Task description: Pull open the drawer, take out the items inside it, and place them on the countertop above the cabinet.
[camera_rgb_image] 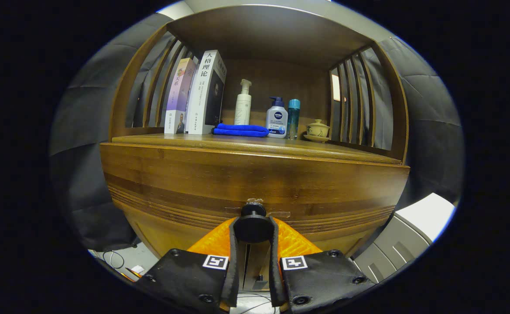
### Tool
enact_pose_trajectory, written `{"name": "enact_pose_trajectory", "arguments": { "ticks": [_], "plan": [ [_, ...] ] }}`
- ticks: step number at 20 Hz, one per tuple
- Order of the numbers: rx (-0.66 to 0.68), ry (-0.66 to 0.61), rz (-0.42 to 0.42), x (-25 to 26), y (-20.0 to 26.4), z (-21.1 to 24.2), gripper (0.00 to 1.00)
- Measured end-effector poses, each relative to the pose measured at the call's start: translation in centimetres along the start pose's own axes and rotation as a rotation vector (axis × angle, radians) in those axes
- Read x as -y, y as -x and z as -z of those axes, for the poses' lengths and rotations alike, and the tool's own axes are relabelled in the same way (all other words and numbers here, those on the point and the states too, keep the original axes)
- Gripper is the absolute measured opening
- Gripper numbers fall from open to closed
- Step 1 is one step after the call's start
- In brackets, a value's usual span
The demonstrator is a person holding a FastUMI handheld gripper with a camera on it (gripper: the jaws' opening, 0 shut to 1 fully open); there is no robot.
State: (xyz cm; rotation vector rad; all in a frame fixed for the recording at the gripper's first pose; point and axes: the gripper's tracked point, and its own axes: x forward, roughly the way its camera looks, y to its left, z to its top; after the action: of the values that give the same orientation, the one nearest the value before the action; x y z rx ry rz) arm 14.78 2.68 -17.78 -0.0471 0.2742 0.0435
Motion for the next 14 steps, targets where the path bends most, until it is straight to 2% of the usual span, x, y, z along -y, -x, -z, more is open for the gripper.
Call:
{"name": "enact_pose_trajectory", "arguments": {
  "ticks": [14],
  "plan": [
    [-0.005,0.011,-0.026,0.3,7.8,1.9,0.31]
  ]
}}
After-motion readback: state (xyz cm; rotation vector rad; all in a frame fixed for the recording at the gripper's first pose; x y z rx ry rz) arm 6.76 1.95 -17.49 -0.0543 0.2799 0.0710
